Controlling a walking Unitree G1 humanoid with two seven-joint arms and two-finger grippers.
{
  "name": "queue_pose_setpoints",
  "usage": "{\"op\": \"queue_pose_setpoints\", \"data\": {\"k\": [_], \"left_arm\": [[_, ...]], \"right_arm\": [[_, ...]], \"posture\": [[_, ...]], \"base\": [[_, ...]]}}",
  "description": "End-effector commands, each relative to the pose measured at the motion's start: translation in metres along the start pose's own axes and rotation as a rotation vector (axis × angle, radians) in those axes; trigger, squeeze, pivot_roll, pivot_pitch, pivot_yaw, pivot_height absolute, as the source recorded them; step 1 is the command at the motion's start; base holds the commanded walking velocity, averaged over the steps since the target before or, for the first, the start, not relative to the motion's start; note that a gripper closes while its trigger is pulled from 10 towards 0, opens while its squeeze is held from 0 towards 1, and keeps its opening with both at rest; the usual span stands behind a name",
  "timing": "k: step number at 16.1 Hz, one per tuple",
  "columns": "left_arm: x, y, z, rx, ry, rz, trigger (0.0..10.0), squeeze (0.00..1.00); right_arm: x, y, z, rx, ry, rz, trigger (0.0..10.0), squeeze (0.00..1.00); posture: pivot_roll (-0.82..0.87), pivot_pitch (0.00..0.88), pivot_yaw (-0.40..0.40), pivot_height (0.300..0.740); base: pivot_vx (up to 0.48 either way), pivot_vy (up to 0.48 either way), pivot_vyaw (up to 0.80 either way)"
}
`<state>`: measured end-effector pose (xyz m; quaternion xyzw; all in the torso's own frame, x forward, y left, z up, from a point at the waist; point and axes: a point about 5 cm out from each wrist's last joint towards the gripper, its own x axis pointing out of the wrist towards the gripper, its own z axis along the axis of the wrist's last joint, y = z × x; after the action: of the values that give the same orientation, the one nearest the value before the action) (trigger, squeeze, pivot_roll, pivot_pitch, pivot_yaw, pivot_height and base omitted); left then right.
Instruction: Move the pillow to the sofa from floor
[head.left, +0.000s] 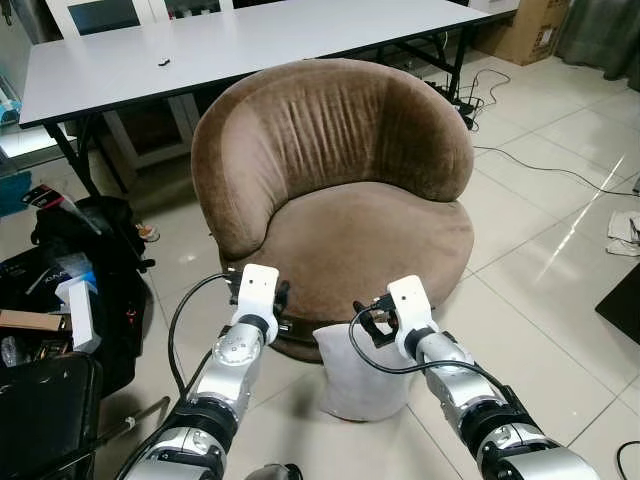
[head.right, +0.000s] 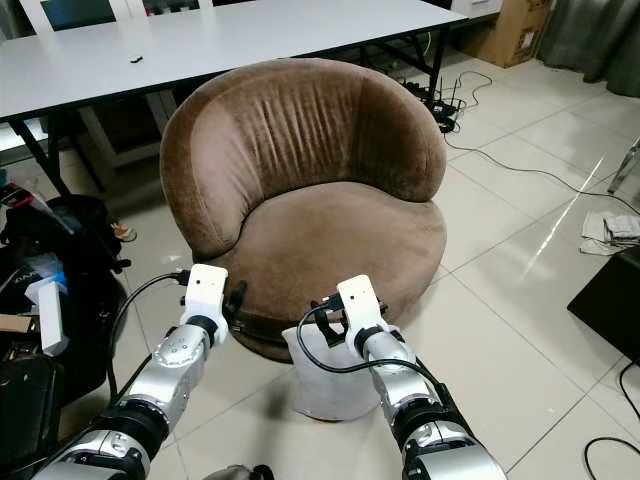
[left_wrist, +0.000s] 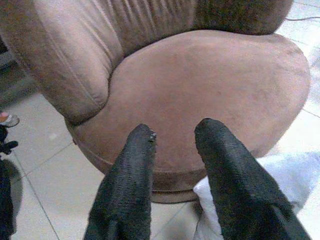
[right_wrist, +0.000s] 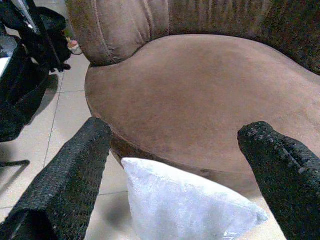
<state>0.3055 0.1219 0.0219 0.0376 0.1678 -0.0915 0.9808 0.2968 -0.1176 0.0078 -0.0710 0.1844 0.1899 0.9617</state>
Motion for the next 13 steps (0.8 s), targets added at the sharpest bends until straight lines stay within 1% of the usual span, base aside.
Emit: {"op": "queue_pose_setpoints", "data": {"k": [1,3,4,11,13], "left_arm": [[0.0003,-0.0014,0.0029,-0.012,-0.012,-0.014,10.0,1.0],[0.0004,-0.0021,0.004,-0.006,-0.018,-0.012,10.0,1.0],[0.0008,-0.0028,0.005,0.012,-0.026,-0.017,10.0,1.0],[0.0001,-0.0049,0.0034,0.022,-0.021,-0.039,10.0,1.0],[-0.0001,-0.005,0.0034,0.047,-0.022,-0.046,10.0,1.0]], "right_arm": [[0.0026,0.0013,0.0039,-0.003,0.0,0.003,10.0,0.0],[0.0024,0.0014,0.0035,-0.004,0.0,0.002,10.0,0.0],[0.0023,0.0013,0.0032,-0.005,0.002,0.001,10.0,0.0],[0.0021,-0.0001,0.003,-0.007,0.005,-0.003,10.0,0.0],[0.0019,-0.001,0.0028,-0.007,0.006,-0.006,10.0,0.0]], "posture": [[-0.12,0.0,0.078,0.74],[-0.12,0.0,0.079,0.74],[-0.12,0.0,0.079,0.74],[-0.12,0.0,0.077,0.74],[-0.12,0.0,0.077,0.74]], "base": [[0.0,0.0,0.0],[0.0,0.0,0.0],[0.0,0.0,0.0],[0.0,0.0,0.0],[0.0,0.0,0.0]]}}
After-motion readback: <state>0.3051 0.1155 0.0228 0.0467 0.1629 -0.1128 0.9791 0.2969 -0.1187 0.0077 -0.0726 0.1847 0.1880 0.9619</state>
